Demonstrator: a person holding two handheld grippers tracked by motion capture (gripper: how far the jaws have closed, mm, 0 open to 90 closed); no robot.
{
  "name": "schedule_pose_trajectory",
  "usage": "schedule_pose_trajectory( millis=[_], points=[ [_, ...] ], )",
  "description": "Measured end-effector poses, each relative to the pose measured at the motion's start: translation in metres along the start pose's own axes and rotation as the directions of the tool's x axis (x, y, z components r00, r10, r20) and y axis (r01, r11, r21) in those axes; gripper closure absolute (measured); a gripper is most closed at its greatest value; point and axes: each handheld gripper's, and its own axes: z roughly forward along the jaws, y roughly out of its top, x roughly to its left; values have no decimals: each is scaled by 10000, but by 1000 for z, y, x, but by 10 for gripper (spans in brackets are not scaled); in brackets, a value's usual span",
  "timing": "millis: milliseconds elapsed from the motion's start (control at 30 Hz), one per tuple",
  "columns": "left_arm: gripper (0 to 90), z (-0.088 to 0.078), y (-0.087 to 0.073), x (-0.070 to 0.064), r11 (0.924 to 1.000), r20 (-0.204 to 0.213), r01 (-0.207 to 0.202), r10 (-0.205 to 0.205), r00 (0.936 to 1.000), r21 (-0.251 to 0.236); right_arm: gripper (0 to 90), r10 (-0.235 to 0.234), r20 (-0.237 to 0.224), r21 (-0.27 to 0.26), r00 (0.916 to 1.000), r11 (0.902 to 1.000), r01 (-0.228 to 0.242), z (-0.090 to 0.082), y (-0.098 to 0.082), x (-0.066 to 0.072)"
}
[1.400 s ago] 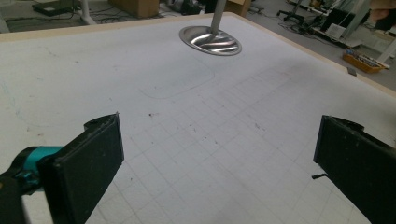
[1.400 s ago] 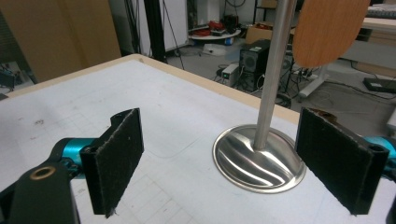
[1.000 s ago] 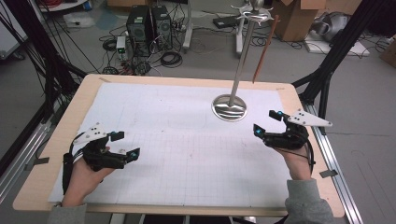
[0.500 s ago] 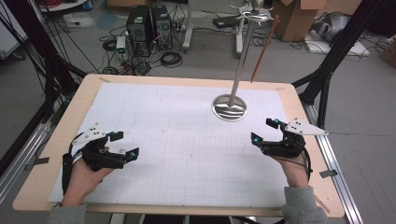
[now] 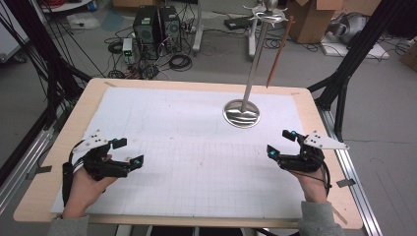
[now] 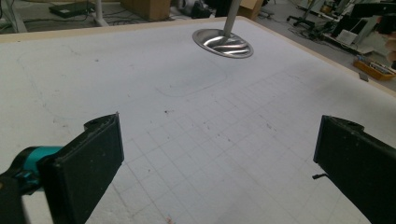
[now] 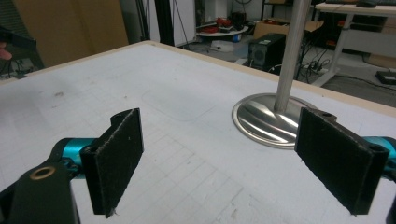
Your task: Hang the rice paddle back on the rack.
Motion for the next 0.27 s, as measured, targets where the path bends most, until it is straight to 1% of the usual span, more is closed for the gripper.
schedule_pose_trajectory(
  millis=[167,200,267],
  points=[
    [20,-1,0,1,10000,-66,-5,4,10000,-91,142,-55,12,-64,10000,10000,55,0,-2,0],
    [20,-1,0,0,9999,-77,6,-7,10000,-106,142,8,-38,-55,10000,10000,-8,0,-2,1],
    [20,0,0,1,10000,-83,-36,36,10000,-45,142,-86,-128,-80,9999,9999,85,1,-2,2]
  ],
)
